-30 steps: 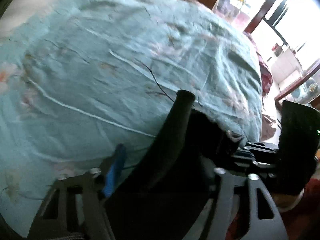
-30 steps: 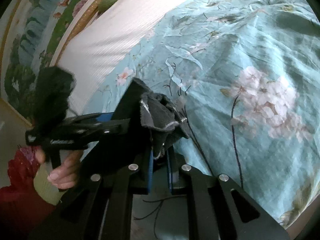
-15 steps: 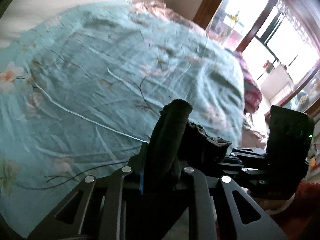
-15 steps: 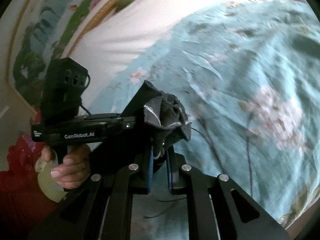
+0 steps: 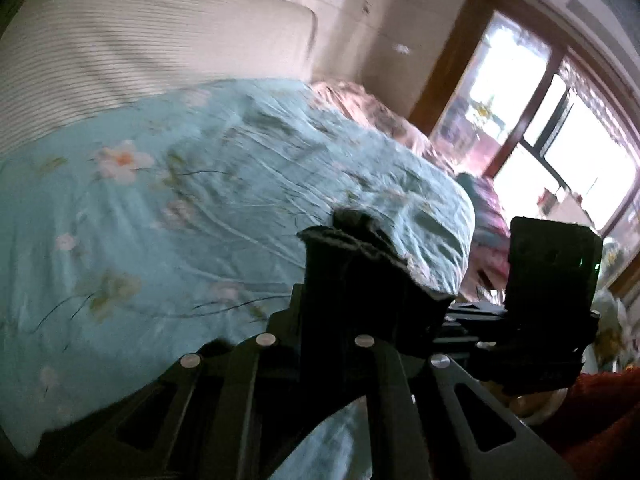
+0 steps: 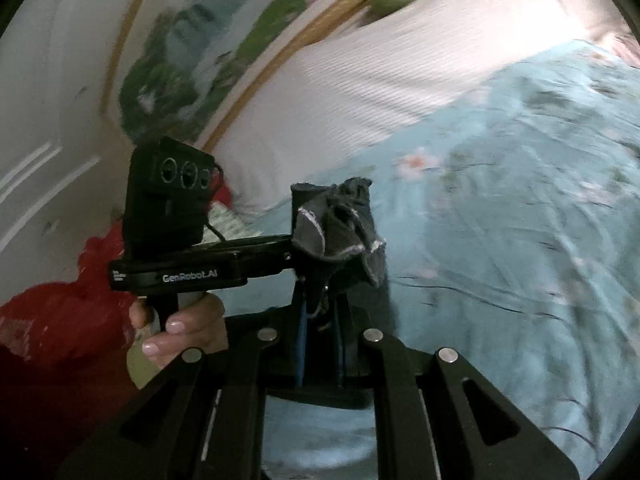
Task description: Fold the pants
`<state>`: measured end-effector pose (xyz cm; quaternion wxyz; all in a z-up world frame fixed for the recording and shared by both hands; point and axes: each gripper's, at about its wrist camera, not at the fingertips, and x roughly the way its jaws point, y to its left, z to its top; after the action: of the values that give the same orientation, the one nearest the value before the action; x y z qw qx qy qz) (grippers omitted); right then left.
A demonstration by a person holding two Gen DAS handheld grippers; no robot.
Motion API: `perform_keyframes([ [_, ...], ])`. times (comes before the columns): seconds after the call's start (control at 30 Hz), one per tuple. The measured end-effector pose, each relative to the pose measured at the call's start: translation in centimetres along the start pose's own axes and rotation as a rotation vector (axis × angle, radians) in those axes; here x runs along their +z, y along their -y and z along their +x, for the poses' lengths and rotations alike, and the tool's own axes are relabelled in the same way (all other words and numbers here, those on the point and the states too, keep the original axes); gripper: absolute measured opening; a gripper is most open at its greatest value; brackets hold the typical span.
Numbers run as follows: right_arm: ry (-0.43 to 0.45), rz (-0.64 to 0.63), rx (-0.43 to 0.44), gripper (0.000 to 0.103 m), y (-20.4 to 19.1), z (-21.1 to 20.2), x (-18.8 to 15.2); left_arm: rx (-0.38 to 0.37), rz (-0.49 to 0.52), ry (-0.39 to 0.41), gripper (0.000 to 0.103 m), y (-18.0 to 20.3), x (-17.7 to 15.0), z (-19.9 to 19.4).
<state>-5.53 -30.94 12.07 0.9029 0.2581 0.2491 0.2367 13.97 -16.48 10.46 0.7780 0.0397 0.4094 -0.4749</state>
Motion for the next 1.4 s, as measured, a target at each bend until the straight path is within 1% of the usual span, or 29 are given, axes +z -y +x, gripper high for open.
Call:
perform_keyframes([
  [0.1, -0.044, -0.040, 0.045, 0.012, -2.1, 2.5, -0.4, 0.039, -0.028, 0.026, 0.007, -1.7, -1.6, -2.3],
  [0.23, -0.097, -0.062, 0.080, 0.012, -3.5, 5.4, -1.1, 0.064, -0.086, 0.047, 0.007, -4.1, -3.9, -4.5],
  [0.33, -0.143, -0.061, 0.104, 0.012, -4.1, 7.5, -1.6, 0.079, -0.135, 0.058, 0.007, -6.0, -5.6, -5.3],
  [0.47, -0.204, -0.077, 0.117, 0.012, -4.6, 9.3, -2.5, 0.100, -0.207, 0.065, 0.007, -8.5, -8.1, -6.1],
  [0.67, -0.290, -0.098, 0.116, 0.012, -5.3, 12.5, -4.1, 0.158, -0.265, 0.057, 0.007, -10.9, -10.9, -6.2],
  [0.87, -0.352, -0.117, 0.099, 0.012, -5.4, 14.6, -5.4, 0.178, -0.336, 0.044, 0.007, -13.3, -13.1, -5.6],
  [1.0, -0.399, -0.134, 0.079, 0.013, -5.4, 16.0, -6.3, 0.214, -0.356, 0.020, 0.007, -14.0, -14.3, -4.9],
  [1.07, -0.436, -0.131, 0.072, 0.015, -5.2, 16.6, -6.7, 0.228, -0.378, 0.011, 0.008, -14.6, -15.0, -4.7],
  [1.17, -0.475, -0.134, 0.062, 0.017, -5.1, 17.2, -7.3, 0.236, -0.420, 0.021, 0.008, -15.3, -16.0, -5.1],
  [1.23, -0.487, -0.133, 0.058, 0.017, -5.0, 17.3, -7.5, 0.242, -0.442, 0.029, 0.008, -15.7, -16.4, -5.4],
  [1.3, -0.495, -0.134, 0.058, 0.020, -5.1, 17.4, -7.6, 0.247, -0.464, 0.038, 0.008, -15.9, -16.8, -5.7],
  [1.37, -0.507, -0.132, 0.069, 0.031, -5.3, 17.5, -7.7, 0.262, -0.487, 0.045, 0.009, -16.1, -17.2, -6.0],
  [1.4, -0.510, -0.134, 0.074, 0.034, -5.5, 17.4, -7.8, 0.268, -0.498, 0.052, 0.010, -16.1, -17.3, -6.2],
])
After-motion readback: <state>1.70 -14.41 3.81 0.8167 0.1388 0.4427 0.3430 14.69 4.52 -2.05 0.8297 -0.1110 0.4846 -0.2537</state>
